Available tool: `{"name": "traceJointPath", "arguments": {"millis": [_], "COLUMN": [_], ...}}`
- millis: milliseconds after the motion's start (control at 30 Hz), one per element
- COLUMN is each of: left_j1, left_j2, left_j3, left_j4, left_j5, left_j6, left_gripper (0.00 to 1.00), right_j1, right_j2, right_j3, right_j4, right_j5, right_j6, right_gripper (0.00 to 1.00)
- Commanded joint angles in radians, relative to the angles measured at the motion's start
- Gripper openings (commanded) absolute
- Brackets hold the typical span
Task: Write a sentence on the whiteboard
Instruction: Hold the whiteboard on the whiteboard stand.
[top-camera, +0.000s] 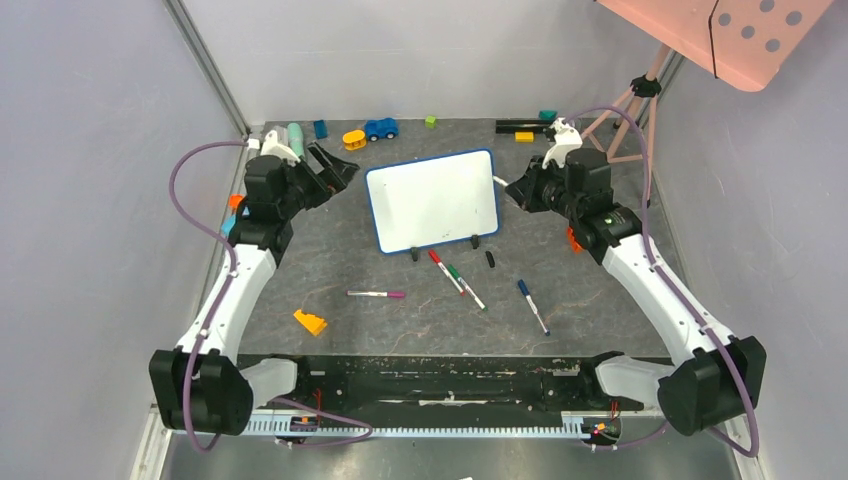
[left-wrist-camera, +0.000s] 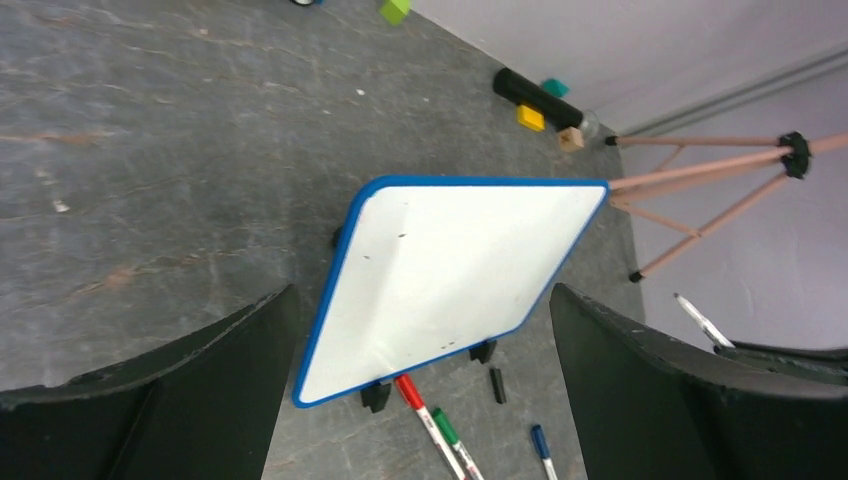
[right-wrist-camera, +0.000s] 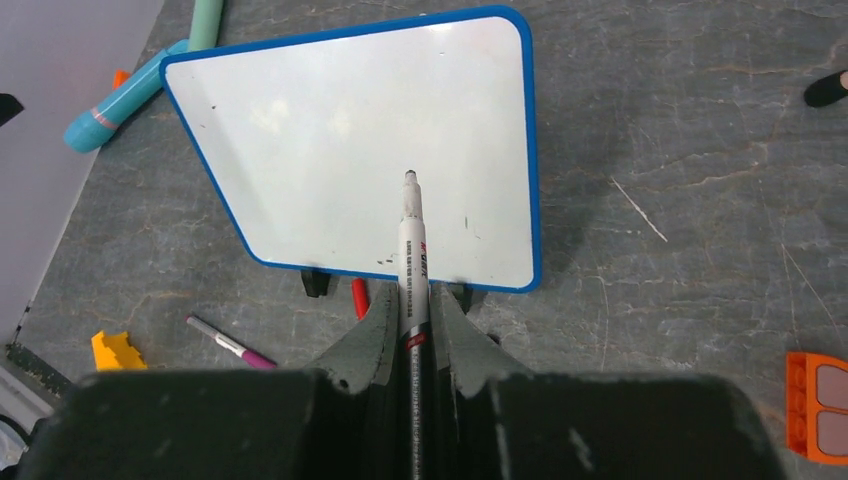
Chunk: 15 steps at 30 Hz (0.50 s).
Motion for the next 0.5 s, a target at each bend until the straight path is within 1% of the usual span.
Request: {"name": "traceJointPath", "arguments": {"millis": [0, 33, 67, 133, 200, 233, 300, 333, 400, 433, 467], "left_j1": [0.008, 0.023, 0.043, 0.078, 0.083, 0.083, 0.083, 0.117, 0.138, 0.144, 0.147], "left_j2": [-0.017, -0.011, 0.001, 0.033, 0.065, 0.083, 0.118, 0.136, 0.163, 0.163, 0.154], "left_j3": [0.039, 0.052, 0.067, 0.064, 0.053, 0.057, 0.076, 0.084, 0.091, 0.087, 0.079], "left_j4": [-0.112, -0.137, -0.159, -0.081, 0.034, 0.061, 0.068, 0.062, 0.078, 0.114, 0.128], "left_j5": [-0.116, -0.103, -0.048, 0.119, 0.252, 0.279, 0.288, 0.291, 0.360, 0.378, 0.368], "left_j6": [0.058, 0.048, 0.039, 0.028, 0.021, 0.017, 0.009, -0.001, 0.006, 0.015, 0.024], "left_gripper": [1.00, 1.00, 1.00, 1.00, 1.00, 1.00, 1.00, 1.00, 1.00, 1.00, 1.00], "right_j1": [0.036, 0.042, 0.046, 0.049, 0.049, 0.049, 0.050, 0.053, 0.054, 0.054, 0.054], "right_j2": [-0.042, -0.042, -0.040, -0.025, -0.005, 0.007, 0.031, 0.039, 0.052, 0.057, 0.062], "right_j3": [-0.003, 0.004, 0.014, 0.045, 0.077, 0.092, 0.124, 0.135, 0.151, 0.157, 0.164], "right_j4": [0.004, -0.003, -0.009, -0.032, -0.049, -0.055, -0.076, -0.082, -0.085, -0.085, -0.087], "right_j5": [0.112, 0.138, 0.156, 0.166, 0.145, 0.135, 0.115, 0.113, 0.116, 0.118, 0.117], "right_j6": [0.016, 0.007, 0.005, 0.014, 0.021, 0.024, 0.021, 0.013, -0.004, -0.011, -0.015], "right_gripper": [0.00, 0.00, 0.00, 0.00, 0.00, 0.00, 0.00, 0.00, 0.00, 0.00, 0.00]}}
